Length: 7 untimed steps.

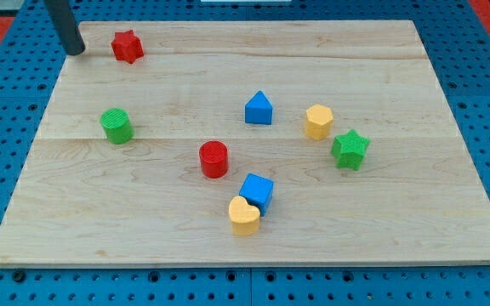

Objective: Keep blue cube horizontal right to red star

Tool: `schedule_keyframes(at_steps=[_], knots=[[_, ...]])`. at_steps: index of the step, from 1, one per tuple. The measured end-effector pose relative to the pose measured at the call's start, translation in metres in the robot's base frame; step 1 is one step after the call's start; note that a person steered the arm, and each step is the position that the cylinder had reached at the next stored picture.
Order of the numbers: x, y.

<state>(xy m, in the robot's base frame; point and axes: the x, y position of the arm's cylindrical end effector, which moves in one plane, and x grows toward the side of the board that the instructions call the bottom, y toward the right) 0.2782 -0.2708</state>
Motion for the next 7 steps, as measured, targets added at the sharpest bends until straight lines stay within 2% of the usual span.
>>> schedule_keyframes(at_steps=[1,2,3,4,5,6,7], knots=[[0.044,0.081],[0.066,0.179],[0.114,0.227],[0.155,0.309],[0.22,0.348],[0.287,0.354],[0.301,0.311]])
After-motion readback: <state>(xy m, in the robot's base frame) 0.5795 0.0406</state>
